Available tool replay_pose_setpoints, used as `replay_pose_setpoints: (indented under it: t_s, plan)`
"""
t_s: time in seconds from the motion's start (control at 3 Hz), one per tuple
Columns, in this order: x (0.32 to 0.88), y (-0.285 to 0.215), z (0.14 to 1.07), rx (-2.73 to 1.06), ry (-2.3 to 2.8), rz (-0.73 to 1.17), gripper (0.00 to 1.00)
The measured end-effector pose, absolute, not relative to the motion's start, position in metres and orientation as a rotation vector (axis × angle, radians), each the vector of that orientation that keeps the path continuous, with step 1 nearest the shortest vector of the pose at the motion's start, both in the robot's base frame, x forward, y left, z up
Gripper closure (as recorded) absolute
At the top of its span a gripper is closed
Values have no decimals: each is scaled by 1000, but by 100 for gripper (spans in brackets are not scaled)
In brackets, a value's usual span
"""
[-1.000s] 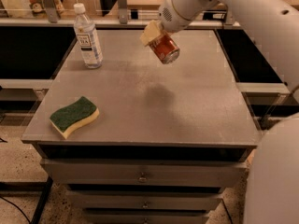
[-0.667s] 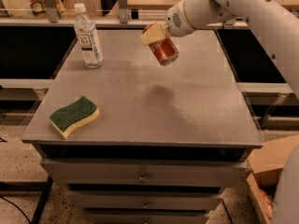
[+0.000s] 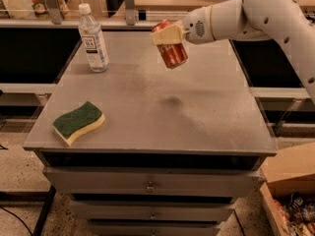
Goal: Place coke can upright
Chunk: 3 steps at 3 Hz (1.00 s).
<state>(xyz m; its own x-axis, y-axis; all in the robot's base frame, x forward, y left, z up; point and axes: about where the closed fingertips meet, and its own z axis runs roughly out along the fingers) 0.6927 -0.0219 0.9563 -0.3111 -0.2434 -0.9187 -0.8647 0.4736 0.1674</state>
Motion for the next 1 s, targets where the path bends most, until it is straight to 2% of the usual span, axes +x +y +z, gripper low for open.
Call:
replay_pose_setpoints:
  t_s: [1.0]
  plan:
    - [696,-29,954,-983,1676,866,100]
